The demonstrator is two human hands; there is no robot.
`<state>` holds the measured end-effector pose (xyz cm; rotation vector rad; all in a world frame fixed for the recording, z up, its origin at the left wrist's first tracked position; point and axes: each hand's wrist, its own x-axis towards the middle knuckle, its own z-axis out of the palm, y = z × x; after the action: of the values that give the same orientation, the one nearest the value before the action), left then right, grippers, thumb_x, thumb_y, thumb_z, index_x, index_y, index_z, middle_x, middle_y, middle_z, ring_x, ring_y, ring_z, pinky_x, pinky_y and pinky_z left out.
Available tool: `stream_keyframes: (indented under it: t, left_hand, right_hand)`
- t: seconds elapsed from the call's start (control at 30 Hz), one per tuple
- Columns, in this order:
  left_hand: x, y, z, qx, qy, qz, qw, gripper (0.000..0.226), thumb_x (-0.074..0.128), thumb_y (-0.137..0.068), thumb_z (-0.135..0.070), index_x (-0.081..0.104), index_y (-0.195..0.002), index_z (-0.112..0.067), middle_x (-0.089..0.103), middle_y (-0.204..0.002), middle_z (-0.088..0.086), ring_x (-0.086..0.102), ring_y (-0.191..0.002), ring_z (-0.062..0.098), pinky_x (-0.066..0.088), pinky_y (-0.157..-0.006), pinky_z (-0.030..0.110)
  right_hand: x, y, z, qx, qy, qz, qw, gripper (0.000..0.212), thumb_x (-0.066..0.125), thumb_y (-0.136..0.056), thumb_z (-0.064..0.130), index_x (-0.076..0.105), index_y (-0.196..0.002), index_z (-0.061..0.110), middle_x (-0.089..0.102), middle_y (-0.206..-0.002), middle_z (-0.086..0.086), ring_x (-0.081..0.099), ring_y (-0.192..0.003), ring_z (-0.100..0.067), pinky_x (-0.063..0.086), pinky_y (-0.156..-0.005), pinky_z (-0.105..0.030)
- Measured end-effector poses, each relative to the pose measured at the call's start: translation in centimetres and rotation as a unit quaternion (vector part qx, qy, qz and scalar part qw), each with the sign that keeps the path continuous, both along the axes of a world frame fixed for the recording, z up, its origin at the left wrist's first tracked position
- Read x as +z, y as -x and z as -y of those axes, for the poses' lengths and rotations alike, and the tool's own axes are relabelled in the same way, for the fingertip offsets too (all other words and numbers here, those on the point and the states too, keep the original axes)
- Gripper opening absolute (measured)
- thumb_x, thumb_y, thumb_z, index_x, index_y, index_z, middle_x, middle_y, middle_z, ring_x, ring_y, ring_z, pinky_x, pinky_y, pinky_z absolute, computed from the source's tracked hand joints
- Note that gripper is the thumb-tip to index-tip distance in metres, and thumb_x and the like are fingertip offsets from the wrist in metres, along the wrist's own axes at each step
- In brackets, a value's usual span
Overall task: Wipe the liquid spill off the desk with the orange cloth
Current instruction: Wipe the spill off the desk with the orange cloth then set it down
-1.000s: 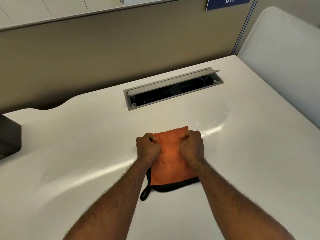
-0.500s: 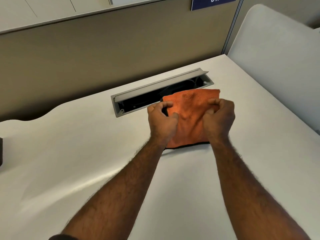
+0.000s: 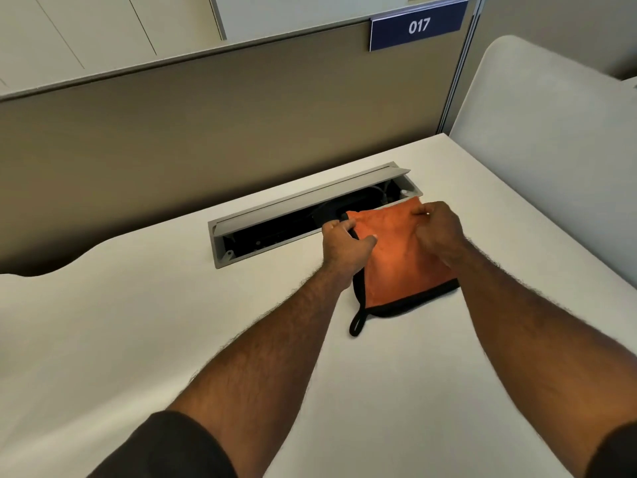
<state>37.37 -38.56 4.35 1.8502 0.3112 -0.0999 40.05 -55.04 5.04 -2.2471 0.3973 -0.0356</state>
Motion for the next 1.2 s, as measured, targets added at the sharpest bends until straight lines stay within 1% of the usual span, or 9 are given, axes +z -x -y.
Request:
stream_keyframes:
  t: [0.13, 0.23, 0.33, 0.43, 0.53, 0.73, 0.8, 0.97, 1.2]
  left_hand:
    - [-2.3, -0.3, -0.9, -0.055, -0.095, -0.025, 0.994, 0.080, 0.076, -0.075, -0.039, 0.042, -0.141, -0.010, 0.027, -0.147, 0.002, 0.045, -0.126, 0.022, 0.046, -0.102, 0.036]
    - [-4.0, 0.5, -1.1, -0.118, -0.316, -0.016, 0.941, 0.094, 0.062, -0.080, -0.053, 0.019, -0.149, -0.005, 0.008, -0.159, 0.013, 0.021, -0.144, 0.031, 0.025, -0.117, 0.042]
    - [-5.6, 1.1, -1.4, -0.216, -0.482, 0.053, 0.847, 0.082, 0.031, -0.090, -0.062, -0.004, -0.152, -0.021, -0.014, -0.162, 0.008, -0.008, -0.149, 0.028, 0.002, -0.119, 0.048]
    - [-6.6, 1.1, -1.5, -0.304, -0.502, 0.063, 0.807, 0.071, 0.014, -0.092, -0.062, -0.006, -0.151, -0.029, -0.011, -0.163, 0.002, -0.012, -0.149, 0.021, -0.006, -0.118, 0.044]
    - [-7.2, 1.0, -1.6, -0.303, -0.501, 0.051, 0.809, 0.071, 0.011, -0.092, -0.063, -0.007, -0.151, -0.029, -0.011, -0.162, 0.000, -0.013, -0.149, 0.019, -0.007, -0.119, 0.043]
    - [-5.3, -0.1, -1.6, -0.336, -0.504, -0.013, 0.796, 0.073, 0.016, -0.091, -0.064, -0.006, -0.152, -0.029, -0.013, -0.162, 0.000, -0.013, -0.149, 0.019, -0.007, -0.119, 0.045]
    - [-4.2, -0.2, -1.8, -0.306, -0.493, -0.004, 0.815, 0.072, 0.017, -0.092, -0.062, 0.000, -0.153, -0.026, -0.005, -0.163, 0.001, -0.007, -0.149, 0.019, -0.006, -0.120, 0.045]
    - [-2.9, 1.7, -4.5, -0.203, -0.481, 0.085, 0.849, 0.067, 0.022, -0.096, -0.053, 0.015, -0.152, -0.019, 0.008, -0.163, 0.005, 0.001, -0.150, 0.022, 0.002, -0.121, 0.042]
    - [-1.3, 6.2, -15.5, -0.101, -0.494, 0.050, 0.862, 0.066, 0.021, -0.097, -0.054, 0.012, -0.153, -0.020, 0.005, -0.163, 0.004, 0.000, -0.150, 0.023, 0.001, -0.120, 0.040]
  right_hand:
    - [-2.4, -0.8, 0.1, 0.111, 0.018, -0.094, 0.989, 0.066, 0.060, -0.084, 0.004, 0.035, -0.145, 0.011, 0.043, -0.147, -0.012, 0.045, -0.130, -0.032, 0.040, -0.105, -0.040]
    - [-4.2, -0.8, 0.1, 0.178, 0.120, -0.095, 0.972, 0.079, 0.060, -0.091, 0.034, 0.016, -0.152, 0.010, 0.018, -0.160, -0.011, 0.025, -0.144, -0.032, 0.026, -0.116, -0.044]
    - [-6.6, -0.6, 0.1, 0.190, 0.292, -0.107, 0.931, 0.083, 0.028, -0.092, 0.066, -0.001, -0.154, 0.018, -0.010, -0.163, -0.005, -0.004, -0.149, -0.029, 0.001, -0.119, -0.049]
    - [-7.9, 0.3, -0.2, 0.173, 0.357, -0.082, 0.914, 0.083, 0.000, -0.087, 0.071, -0.010, -0.153, 0.023, -0.016, -0.162, -0.002, -0.014, -0.149, -0.025, -0.008, -0.119, -0.049]
    - [-8.2, 0.2, -0.2, 0.172, 0.376, -0.079, 0.907, 0.082, -0.006, -0.085, 0.070, -0.012, -0.152, 0.025, -0.015, -0.162, -0.001, -0.014, -0.149, -0.024, -0.009, -0.119, -0.048]
    - [-6.2, -0.6, -0.5, 0.188, 0.400, -0.146, 0.885, 0.077, 0.005, -0.091, 0.068, -0.011, -0.153, 0.025, -0.014, -0.163, -0.004, -0.015, -0.148, -0.025, -0.010, -0.118, -0.052]
    - [-4.9, -0.7, -1.7, 0.185, 0.425, -0.148, 0.874, 0.076, 0.013, -0.094, 0.064, -0.004, -0.154, 0.021, -0.011, -0.163, -0.006, -0.016, -0.148, -0.027, -0.011, -0.117, -0.053]
    - [-2.7, 1.1, -7.0, 0.174, 0.416, -0.027, 0.892, 0.072, 0.020, -0.096, 0.058, 0.019, -0.152, 0.012, 0.011, -0.162, -0.010, 0.002, -0.149, -0.029, 0.002, -0.119, -0.052]
    - [-1.3, 4.1, -15.7, 0.238, 0.303, 0.049, 0.921, 0.067, 0.023, -0.098, 0.056, 0.020, -0.152, 0.017, 0.013, -0.163, -0.005, 0.002, -0.150, -0.023, 0.002, -0.119, -0.049]
